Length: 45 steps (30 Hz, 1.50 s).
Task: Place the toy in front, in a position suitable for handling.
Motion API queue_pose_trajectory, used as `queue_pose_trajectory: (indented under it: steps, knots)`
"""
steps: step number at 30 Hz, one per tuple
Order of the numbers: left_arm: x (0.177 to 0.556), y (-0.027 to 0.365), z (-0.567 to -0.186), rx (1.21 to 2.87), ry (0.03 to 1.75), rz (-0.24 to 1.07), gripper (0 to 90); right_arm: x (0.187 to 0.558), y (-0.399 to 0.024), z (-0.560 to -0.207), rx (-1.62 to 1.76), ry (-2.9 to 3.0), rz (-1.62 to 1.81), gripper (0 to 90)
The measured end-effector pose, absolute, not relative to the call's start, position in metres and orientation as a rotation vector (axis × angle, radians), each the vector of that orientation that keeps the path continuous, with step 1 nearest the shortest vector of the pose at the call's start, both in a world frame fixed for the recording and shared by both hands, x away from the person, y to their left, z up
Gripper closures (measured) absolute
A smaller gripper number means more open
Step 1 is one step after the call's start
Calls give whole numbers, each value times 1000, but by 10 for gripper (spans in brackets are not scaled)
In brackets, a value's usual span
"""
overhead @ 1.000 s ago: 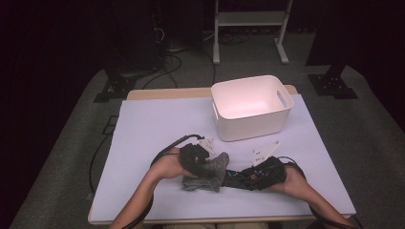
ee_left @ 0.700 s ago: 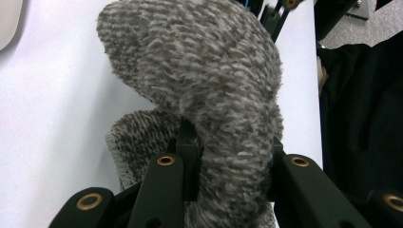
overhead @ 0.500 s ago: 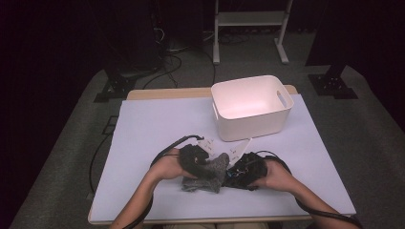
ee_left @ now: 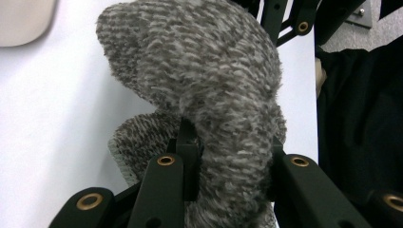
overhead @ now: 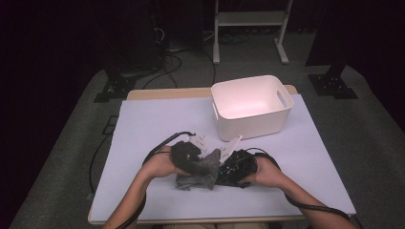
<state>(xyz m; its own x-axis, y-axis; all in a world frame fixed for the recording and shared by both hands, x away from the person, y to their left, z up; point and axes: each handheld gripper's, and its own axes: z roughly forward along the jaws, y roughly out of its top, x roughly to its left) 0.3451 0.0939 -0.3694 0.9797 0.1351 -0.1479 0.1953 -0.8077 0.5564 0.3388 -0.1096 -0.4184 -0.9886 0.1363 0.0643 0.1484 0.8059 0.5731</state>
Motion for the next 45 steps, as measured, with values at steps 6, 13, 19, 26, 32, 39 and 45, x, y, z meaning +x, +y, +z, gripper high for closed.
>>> queue_pose_trajectory:
  steps: [6,13,19,26,32,39,45]
  knots:
    - [351,119,-360,2495,299,-110,708,348,-91,-416,-240,-2940,-1012,569]
    - [347,140,-347,2502,346,-62,706,354,-69,-413,-228,-2884,-1132,568]
    - [346,139,-348,2501,337,-72,706,351,-67,-419,-228,-2878,-1170,568]
    - [346,131,-345,2517,316,-74,706,349,-74,-419,-232,-2875,-1189,568]
    - [347,122,-341,2527,292,-73,706,348,-87,-420,-263,-2871,-1213,568]
    - [346,109,-340,2541,250,-78,706,345,-109,-421,-304,-2857,-1264,566]
    - [344,98,-339,2542,231,-79,706,341,-129,-422,-347,-2840,-1306,565]
